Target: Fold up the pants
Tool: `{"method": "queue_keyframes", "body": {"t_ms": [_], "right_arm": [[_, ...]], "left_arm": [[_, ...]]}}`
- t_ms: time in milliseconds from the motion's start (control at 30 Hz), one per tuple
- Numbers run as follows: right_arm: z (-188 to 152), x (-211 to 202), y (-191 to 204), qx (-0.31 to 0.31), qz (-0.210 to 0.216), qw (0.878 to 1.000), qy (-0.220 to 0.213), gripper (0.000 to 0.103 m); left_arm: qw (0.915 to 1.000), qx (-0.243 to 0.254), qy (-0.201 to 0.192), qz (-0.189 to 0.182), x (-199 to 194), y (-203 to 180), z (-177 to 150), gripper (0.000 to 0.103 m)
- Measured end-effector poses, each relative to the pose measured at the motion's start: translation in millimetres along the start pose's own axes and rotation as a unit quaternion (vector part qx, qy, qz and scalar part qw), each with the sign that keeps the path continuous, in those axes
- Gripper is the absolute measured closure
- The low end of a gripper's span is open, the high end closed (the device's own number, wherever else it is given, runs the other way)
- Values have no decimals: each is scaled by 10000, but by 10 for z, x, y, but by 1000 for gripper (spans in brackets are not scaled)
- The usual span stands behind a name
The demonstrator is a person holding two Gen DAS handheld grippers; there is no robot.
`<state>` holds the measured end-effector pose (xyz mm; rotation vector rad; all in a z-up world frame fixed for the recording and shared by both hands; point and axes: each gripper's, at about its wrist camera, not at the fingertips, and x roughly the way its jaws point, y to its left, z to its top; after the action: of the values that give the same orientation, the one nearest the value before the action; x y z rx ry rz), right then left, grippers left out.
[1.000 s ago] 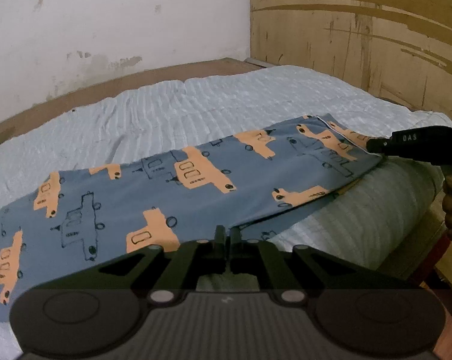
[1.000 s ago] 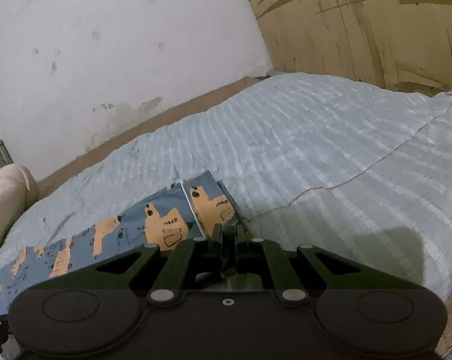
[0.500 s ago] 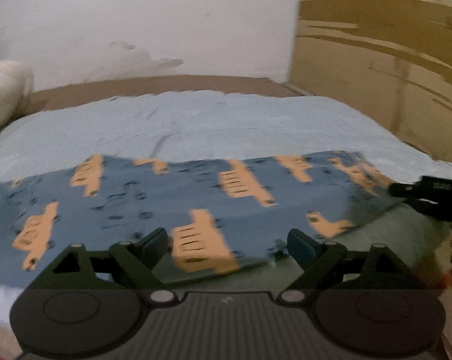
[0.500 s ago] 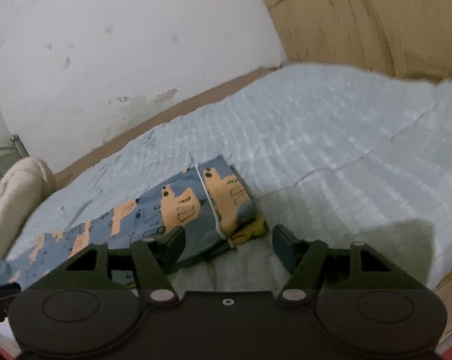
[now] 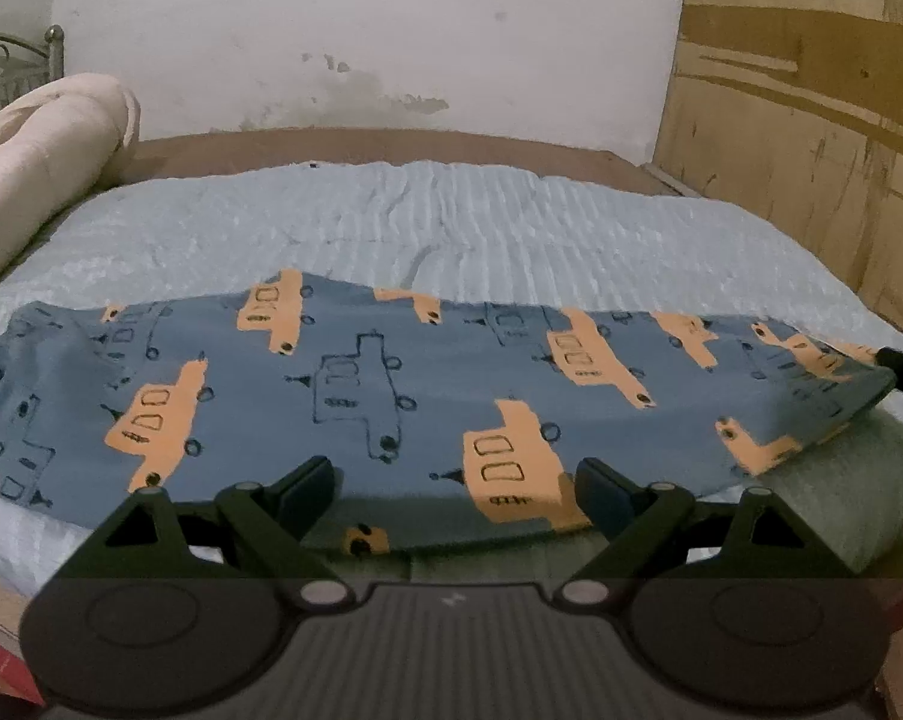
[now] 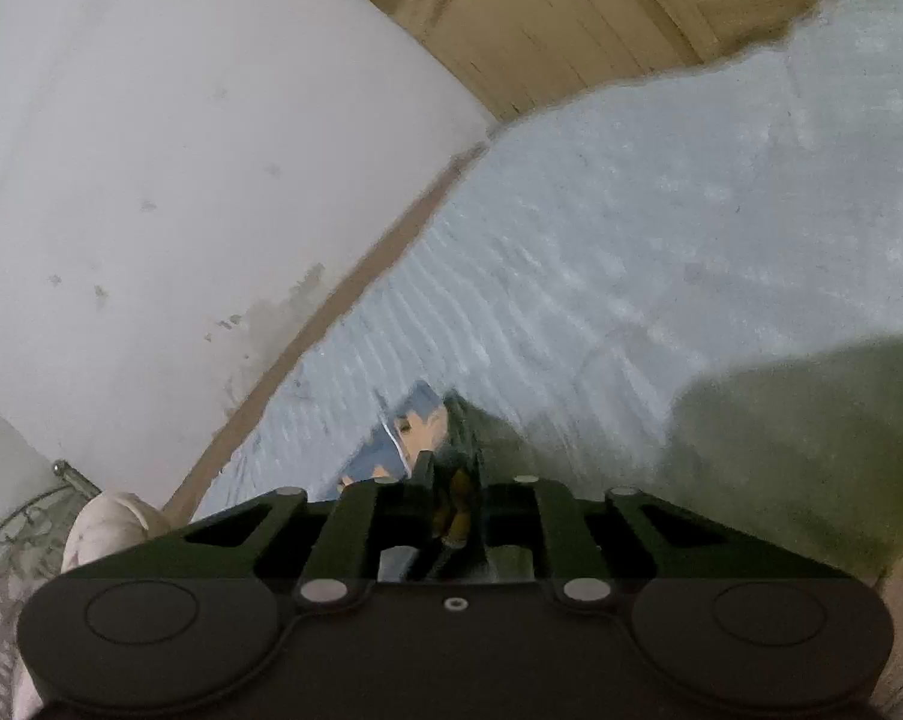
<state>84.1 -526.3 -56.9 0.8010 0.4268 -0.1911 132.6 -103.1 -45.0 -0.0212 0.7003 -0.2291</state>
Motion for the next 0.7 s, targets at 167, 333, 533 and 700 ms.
{"method": "queue_keyframes", "body": {"t_ms": [167, 333, 533, 700], "right_arm": [[104, -106, 64, -364, 16, 9993, -92, 92], [-82, 34, -82, -452, -394, 9980, 207, 91], [-124, -60, 73, -940, -421, 9947, 7, 39], [-294, -135, 457, -1634, -250, 9861, -180, 8]], "left_arm": [[9999, -105, 62, 81, 29, 104, -1, 11], [9997, -207, -78, 102, -84, 240, 40, 7], [9977, -440, -367, 367, -295, 561, 150, 3], [9924, -611, -581, 901, -562, 1000, 301, 2]]}}
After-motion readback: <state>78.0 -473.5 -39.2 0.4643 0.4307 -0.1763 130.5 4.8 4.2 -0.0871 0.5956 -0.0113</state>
